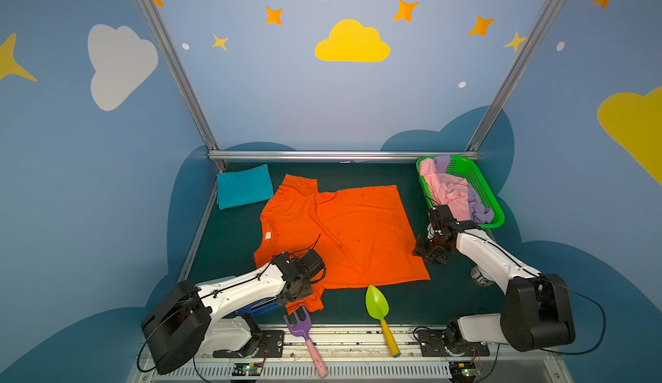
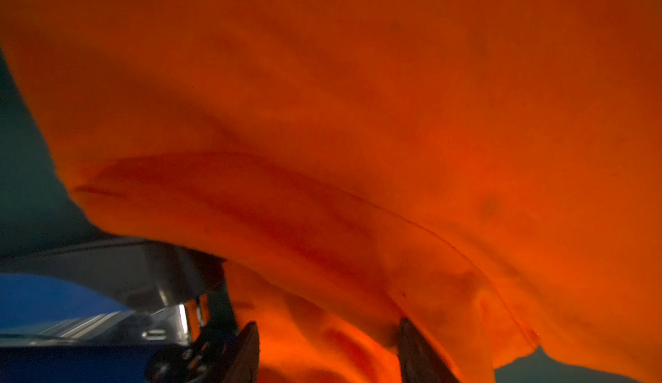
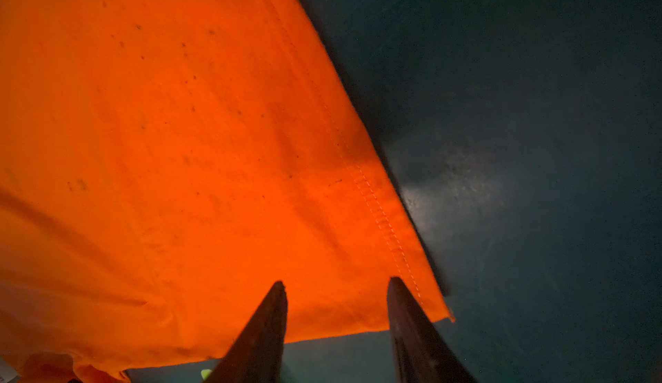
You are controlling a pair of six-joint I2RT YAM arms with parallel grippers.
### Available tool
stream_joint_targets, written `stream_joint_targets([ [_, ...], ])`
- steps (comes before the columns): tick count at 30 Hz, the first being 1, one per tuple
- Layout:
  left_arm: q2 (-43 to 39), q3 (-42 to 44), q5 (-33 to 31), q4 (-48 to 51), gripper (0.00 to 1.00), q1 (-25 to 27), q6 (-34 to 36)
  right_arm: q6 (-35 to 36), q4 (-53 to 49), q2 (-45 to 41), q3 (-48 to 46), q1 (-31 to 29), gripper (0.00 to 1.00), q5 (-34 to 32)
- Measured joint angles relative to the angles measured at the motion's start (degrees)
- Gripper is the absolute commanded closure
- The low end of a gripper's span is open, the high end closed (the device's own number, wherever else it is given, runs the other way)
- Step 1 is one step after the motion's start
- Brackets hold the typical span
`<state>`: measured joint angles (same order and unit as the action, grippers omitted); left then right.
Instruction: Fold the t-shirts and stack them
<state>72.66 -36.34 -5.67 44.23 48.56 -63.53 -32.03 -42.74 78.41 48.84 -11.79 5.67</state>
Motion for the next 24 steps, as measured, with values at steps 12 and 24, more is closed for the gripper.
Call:
stream_joint_targets([
  [12,3.0,-11.3,-3.6,4.1,0.35,-6.8,3.1,1.2,-2.5,4.8,6.4,-1.7,0.49,-0.8],
  [24,24.4,-46.6,-9.6,-2.8,0.32,-30.7,20.4,7.9,-7.0,34.8,51.5,-7.5,0.43,-7.8],
])
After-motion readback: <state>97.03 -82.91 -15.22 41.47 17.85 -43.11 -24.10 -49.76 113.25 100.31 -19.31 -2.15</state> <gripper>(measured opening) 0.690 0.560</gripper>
